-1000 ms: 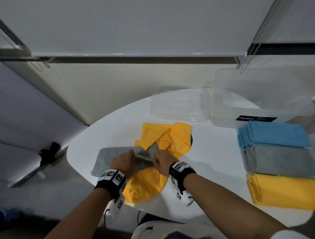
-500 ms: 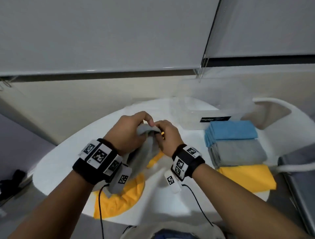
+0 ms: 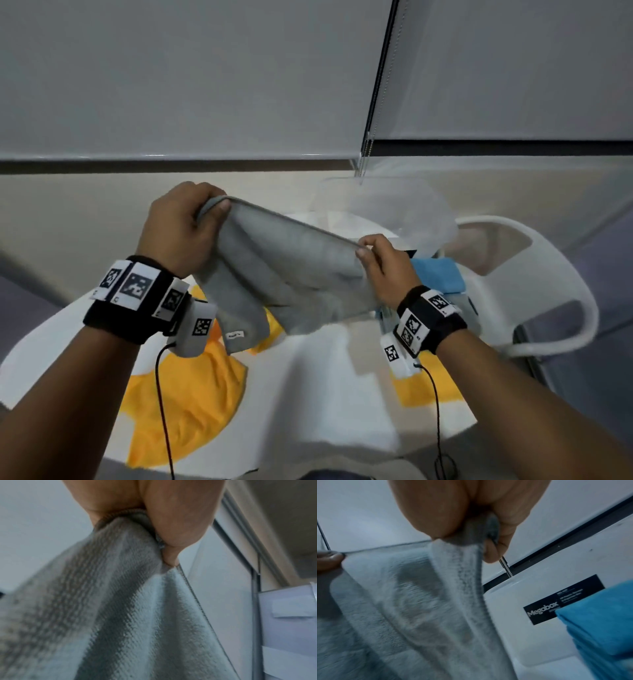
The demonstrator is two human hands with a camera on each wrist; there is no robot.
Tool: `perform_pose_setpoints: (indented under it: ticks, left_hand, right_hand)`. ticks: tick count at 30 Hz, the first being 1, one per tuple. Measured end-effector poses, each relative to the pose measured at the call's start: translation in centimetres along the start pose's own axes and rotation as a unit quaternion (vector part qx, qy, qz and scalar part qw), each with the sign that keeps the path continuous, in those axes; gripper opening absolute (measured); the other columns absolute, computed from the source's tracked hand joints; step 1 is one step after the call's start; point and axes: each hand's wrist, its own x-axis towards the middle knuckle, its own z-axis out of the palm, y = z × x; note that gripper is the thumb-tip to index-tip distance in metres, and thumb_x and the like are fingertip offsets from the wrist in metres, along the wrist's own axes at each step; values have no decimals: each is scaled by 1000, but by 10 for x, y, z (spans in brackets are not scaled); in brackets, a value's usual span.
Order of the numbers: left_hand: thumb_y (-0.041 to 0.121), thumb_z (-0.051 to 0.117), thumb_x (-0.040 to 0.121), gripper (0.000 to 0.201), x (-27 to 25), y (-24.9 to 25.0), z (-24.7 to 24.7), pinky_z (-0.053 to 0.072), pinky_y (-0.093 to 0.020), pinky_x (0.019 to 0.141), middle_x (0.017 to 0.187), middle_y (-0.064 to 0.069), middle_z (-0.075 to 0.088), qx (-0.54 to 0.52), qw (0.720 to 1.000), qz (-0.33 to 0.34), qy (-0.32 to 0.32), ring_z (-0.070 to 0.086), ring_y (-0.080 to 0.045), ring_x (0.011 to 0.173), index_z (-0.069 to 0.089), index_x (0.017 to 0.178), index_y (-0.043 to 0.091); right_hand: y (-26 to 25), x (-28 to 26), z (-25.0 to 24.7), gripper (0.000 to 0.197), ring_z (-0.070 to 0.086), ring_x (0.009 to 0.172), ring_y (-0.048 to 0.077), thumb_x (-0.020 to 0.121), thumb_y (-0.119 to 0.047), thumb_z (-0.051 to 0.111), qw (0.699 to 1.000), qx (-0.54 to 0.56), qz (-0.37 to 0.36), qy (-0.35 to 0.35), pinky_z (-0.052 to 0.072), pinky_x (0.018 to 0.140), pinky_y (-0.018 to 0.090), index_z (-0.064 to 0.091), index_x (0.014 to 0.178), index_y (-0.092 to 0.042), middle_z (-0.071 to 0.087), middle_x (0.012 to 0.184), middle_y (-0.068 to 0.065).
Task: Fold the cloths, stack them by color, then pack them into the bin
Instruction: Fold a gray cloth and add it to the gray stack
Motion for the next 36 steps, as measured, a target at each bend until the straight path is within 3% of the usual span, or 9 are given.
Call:
perform_pose_setpoints:
  ticks: [5, 7, 9, 13, 21, 27, 30, 32, 36]
  left_hand:
    - [28, 58, 89, 17, -22, -31, -5, 42, -22, 78, 90, -3, 70, 2, 996, -93, 12, 64, -14, 90, 72, 95, 21]
    - [23, 65, 88, 13, -31, -45, -2, 40, -6, 71, 81, 4, 68, -4, 991, -131, 18, 60, 8, 79, 68, 88, 35]
    - [21, 67, 87, 17, -35, -60, 6, 37, 0, 64, 78, 4, 66, -19, 985, -171, 23, 60, 6, 76, 66, 83, 38]
    - [23, 59, 92, 16, -24, -80, 18, 46, -21, 74, 86, -3, 67, -41, 977, -207, 20, 66, -26, 91, 72, 100, 19]
    - [19, 47, 100, 22, 6, -34, -23, 42, -14, 54, 64, 8, 59, -233, 946, -165, 151, 51, 3, 55, 62, 94, 4]
    - [38, 57, 93, 29, -99, -73, 18, 47, -27, 63, 69, 7, 66, -254, 932, -254, -49, 57, -4, 65, 65, 79, 15]
    - [62, 56, 76, 53, -171, -105, 53, 43, -36, 66, 68, -7, 60, -218, 907, -330, -145, 51, -15, 67, 62, 76, 9]
    - [69, 52, 69, 60, -213, -118, 72, 39, -33, 62, 62, 2, 55, -197, 884, -374, -200, 46, -15, 64, 60, 73, 10]
    - [61, 54, 76, 35, -264, -123, 85, 41, -30, 60, 62, 7, 63, -180, 842, -427, -275, 54, -14, 63, 66, 69, 29]
  right_hand:
    - [28, -9, -22, 11, 58, 72, 2, 92, -29, 66, 995, 18, -2, -97, 41, 66, 17, 64, 81, -28, 63, 72, -17]
    - [39, -7, -26, 11, 60, 76, 2, 91, -24, 67, 995, 48, 41, -79, 46, 71, 21, 63, 84, -31, 66, 79, -12]
    - [46, -1, -26, 14, 62, 77, 9, 90, -18, 68, 991, 101, 80, -42, 51, 75, 29, 66, 84, -30, 69, 80, -8]
    - [30, 22, -25, 15, 65, 71, 9, 86, -1, 69, 963, 237, 121, 34, 52, 75, 31, 68, 83, -17, 71, 71, -8]
    - [-20, 44, -56, 13, 61, 72, 19, 84, -29, 64, 906, 408, 95, 57, 55, 62, 30, 58, 88, -18, 66, 77, 3]
    - [49, -30, -12, 33, 49, 63, 15, 70, -63, 74, 933, 292, 164, -130, 43, 56, 25, 63, 77, -32, 54, 68, 1]
    - [90, -79, 22, 35, 41, 58, 9, 80, -52, 69, 926, 208, 207, -240, 34, 55, 24, 57, 84, -19, 45, 63, -3]
    - [106, -108, 39, 33, 40, 61, 8, 89, -45, 63, 913, 149, 217, -311, 34, 61, 26, 52, 85, -14, 44, 66, -4]
    - [114, -143, 59, 20, 46, 63, 8, 101, -24, 50, 877, 29, 223, -424, 41, 65, 24, 45, 82, -21, 48, 71, -5]
